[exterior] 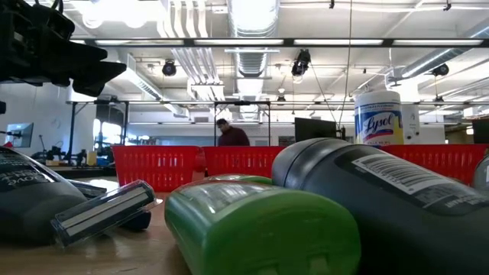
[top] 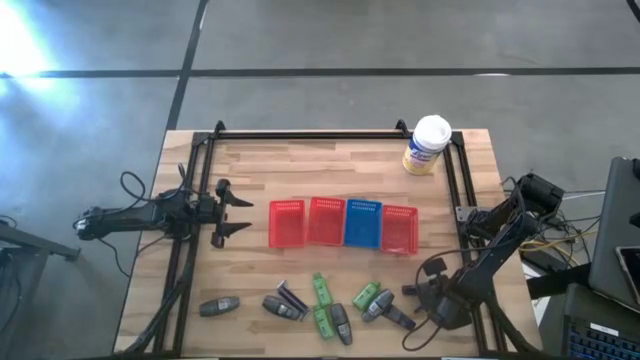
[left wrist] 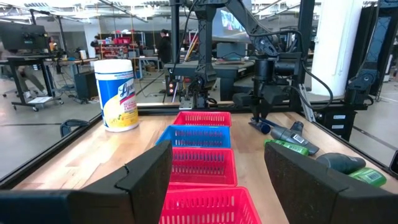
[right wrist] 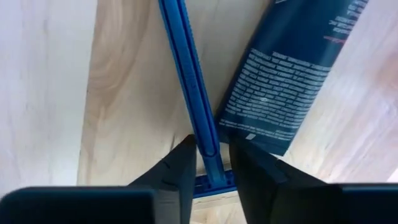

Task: Pick & Place Travel size toiletries
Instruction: Put the blue razor into the right orange basket

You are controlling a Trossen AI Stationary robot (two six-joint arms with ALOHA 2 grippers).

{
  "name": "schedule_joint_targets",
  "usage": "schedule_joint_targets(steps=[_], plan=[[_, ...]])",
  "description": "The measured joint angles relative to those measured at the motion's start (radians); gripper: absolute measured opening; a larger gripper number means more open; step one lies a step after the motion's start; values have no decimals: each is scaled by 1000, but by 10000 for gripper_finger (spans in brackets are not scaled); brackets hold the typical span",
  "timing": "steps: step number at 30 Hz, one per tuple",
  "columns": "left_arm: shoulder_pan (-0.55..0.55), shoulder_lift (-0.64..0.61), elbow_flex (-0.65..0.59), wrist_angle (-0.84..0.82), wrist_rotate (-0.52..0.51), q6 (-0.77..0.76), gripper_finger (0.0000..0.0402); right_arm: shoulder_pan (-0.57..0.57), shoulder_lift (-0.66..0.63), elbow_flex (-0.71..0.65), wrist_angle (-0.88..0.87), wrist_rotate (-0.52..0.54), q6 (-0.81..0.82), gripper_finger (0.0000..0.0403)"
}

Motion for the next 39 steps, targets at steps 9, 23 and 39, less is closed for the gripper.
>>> schedule_joint_targets(steps=[9, 23, 39], plan=[[0, 0, 0, 0, 0, 0, 262, 0, 0, -2, 5, -4, 42, 30], [0, 0, 0, 0, 0, 0, 262, -1, -28, 57, 13, -11, 248, 31], [0, 0, 0, 0, 0, 0, 262, -31, -349, -11, -22, 257, 793, 30]])
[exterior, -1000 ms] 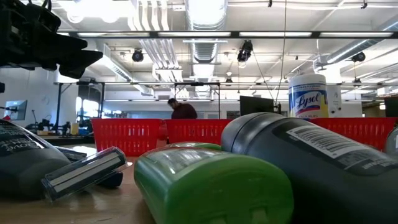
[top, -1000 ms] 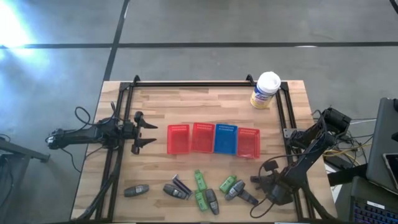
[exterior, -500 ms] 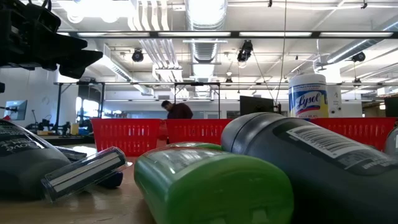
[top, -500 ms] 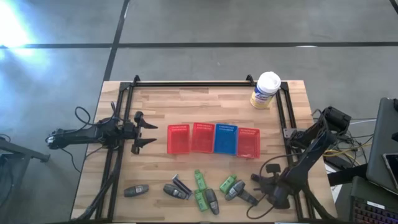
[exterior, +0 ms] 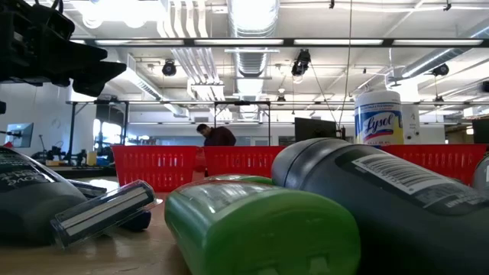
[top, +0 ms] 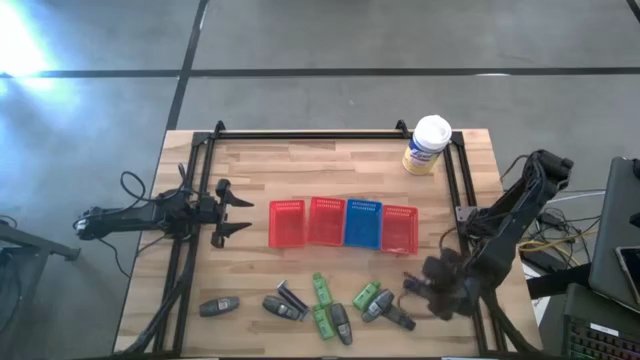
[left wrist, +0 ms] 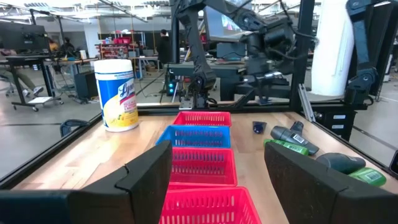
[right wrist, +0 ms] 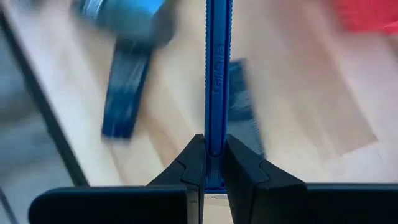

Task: Pick & Place Travel size toiletries
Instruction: Put the blue razor into the right orange basket

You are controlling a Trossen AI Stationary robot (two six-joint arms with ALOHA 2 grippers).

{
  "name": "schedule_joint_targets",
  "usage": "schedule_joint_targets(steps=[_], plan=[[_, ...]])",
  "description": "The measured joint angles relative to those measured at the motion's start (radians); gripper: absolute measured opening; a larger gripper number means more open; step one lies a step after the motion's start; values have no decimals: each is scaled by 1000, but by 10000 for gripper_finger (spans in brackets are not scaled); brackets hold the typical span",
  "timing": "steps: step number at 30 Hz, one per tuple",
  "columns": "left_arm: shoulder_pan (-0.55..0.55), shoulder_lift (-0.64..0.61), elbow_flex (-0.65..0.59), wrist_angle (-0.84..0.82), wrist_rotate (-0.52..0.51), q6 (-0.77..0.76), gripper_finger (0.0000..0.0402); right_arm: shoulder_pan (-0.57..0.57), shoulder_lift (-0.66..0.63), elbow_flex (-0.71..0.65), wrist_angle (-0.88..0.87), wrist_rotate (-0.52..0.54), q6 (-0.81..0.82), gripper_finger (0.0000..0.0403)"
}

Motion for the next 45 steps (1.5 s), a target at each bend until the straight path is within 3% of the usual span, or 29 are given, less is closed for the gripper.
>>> schedule_joint_targets(steps=[7, 12, 16, 19, 25, 40, 45], plan=[[0, 0, 0, 0, 0, 0, 262, -79, -176, -85, 32, 247, 453, 29], [0, 0, 0, 0, 0, 0, 262, -180, -264, -144, 29, 370, 577, 29], [0, 0, 0, 0, 0, 0, 262, -301, -279, -204, 47, 358, 605, 29], [0, 0, 0, 0, 0, 0, 262, -385, -278, -244, 126, 292, 562, 29], [0, 0, 0, 0, 0, 0, 262, -481, -270, -285, 199, 204, 506, 35], [0, 0, 0, 0, 0, 0, 262, -525, -272, -295, 197, 161, 485, 144], [0, 0, 0, 0, 0, 0, 262, -525, -269, -262, 213, 163, 378, 174]])
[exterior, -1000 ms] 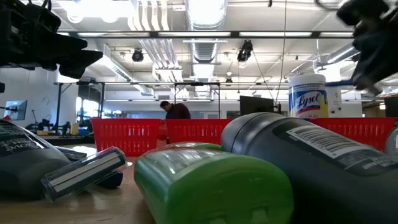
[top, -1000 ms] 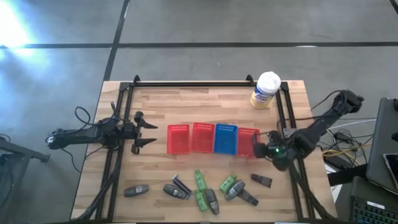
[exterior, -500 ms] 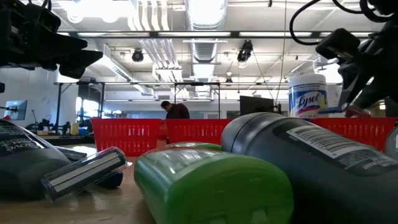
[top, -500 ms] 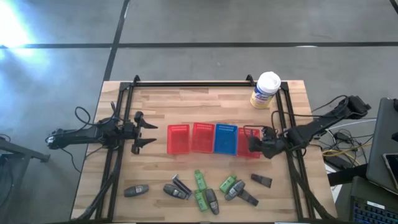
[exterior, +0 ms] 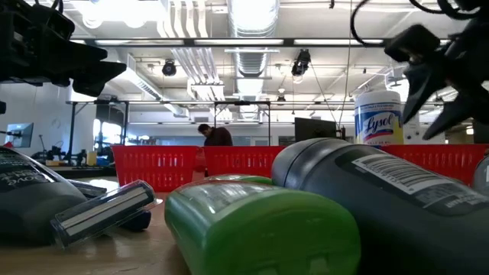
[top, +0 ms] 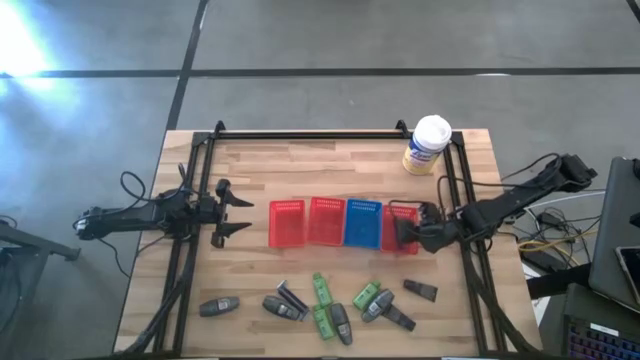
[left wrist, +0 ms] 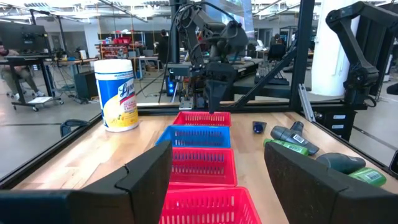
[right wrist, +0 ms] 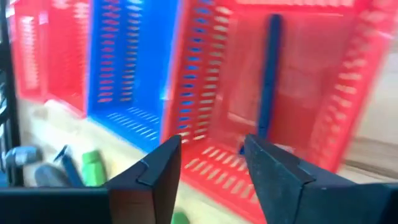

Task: Pick & Place Travel size toiletries
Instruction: Put the blue razor into the right orange basket, then put the gray deodorant into the left orange basket

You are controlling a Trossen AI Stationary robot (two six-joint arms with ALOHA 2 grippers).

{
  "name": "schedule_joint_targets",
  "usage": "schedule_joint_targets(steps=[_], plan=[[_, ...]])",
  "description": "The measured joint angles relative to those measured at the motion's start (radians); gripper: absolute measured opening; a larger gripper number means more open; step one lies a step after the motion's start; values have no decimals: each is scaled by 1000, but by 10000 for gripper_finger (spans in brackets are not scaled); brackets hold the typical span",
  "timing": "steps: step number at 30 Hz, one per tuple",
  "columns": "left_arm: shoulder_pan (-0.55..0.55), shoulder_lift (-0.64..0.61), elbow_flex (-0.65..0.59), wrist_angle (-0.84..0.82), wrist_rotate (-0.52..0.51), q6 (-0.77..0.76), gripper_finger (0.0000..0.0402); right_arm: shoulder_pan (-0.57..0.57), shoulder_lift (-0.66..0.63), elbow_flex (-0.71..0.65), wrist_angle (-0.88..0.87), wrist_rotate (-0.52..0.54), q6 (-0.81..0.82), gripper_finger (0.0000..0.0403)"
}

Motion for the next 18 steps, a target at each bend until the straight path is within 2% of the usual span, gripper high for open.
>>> schedule_joint_targets(steps=[8, 13, 15, 18], plan=[[0, 0, 0, 3, -8, 0, 262, 0, -2, 67, 2, 45, -254, 195], [0, 1, 0, 82, -57, -25, 262, 0, -1, 92, 18, 47, -289, 191], [-1, 1, 0, 132, -50, -157, 262, 0, -1, 92, 51, 47, -305, 185], [-1, 1, 0, 218, -50, -478, 262, 0, -1, 92, 124, 47, -359, 175]])
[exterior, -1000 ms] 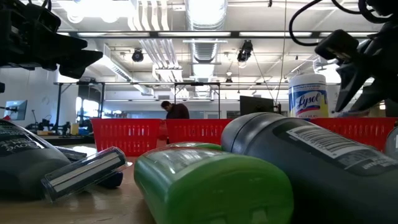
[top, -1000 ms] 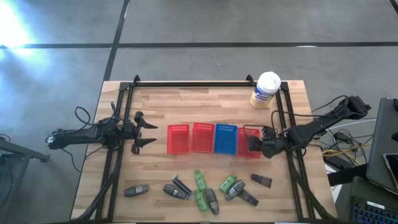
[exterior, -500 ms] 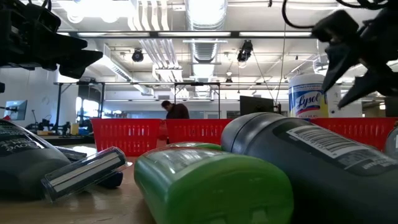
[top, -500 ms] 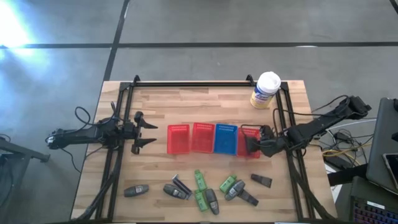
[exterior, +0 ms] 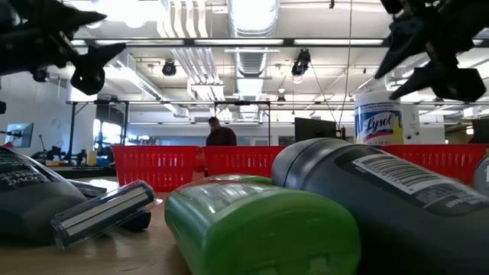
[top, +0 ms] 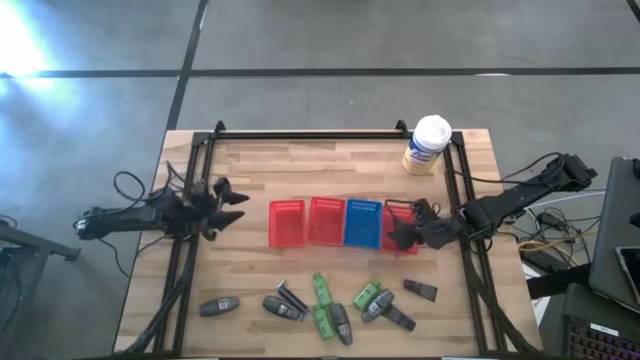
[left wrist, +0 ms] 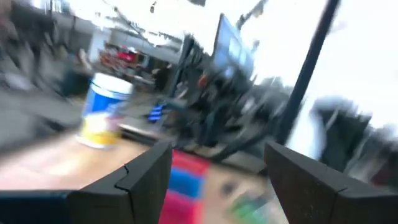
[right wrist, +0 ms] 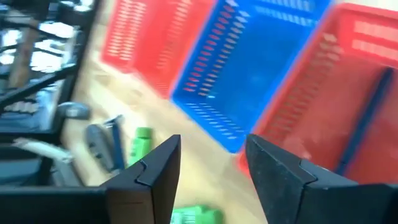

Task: Pick & Place Travel size toiletries
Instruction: Put the gray deodorant into the left orange basket

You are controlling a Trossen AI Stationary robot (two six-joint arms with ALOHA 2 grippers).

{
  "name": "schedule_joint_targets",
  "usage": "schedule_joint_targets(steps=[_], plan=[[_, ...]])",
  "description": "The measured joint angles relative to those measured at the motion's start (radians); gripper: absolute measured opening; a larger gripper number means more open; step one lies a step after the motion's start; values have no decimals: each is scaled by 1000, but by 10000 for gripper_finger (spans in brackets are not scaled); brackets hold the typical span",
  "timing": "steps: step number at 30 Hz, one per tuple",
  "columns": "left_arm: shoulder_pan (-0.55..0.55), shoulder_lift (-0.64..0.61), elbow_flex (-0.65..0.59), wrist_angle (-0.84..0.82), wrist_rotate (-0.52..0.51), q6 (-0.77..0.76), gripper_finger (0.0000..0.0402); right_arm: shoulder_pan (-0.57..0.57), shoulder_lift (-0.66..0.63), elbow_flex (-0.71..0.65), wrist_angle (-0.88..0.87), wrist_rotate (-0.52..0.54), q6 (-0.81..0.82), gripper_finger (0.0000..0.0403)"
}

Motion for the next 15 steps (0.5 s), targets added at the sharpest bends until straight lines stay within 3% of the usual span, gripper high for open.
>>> schedule_joint_targets(steps=[2, 5, 10, 15], plan=[[0, 0, 0, 48, -15, -184, 262, -1, 0, -2, 44, 0, -35, 170], [0, 0, 0, 111, -71, -300, 262, -8, 0, -3, 50, 0, -40, 165], [0, 0, 0, 148, -118, -357, 262, -25, 0, -4, 52, 0, -26, 169], [0, 3, 0, 145, -248, -363, 262, -35, 0, -4, 55, 0, -25, 185]])
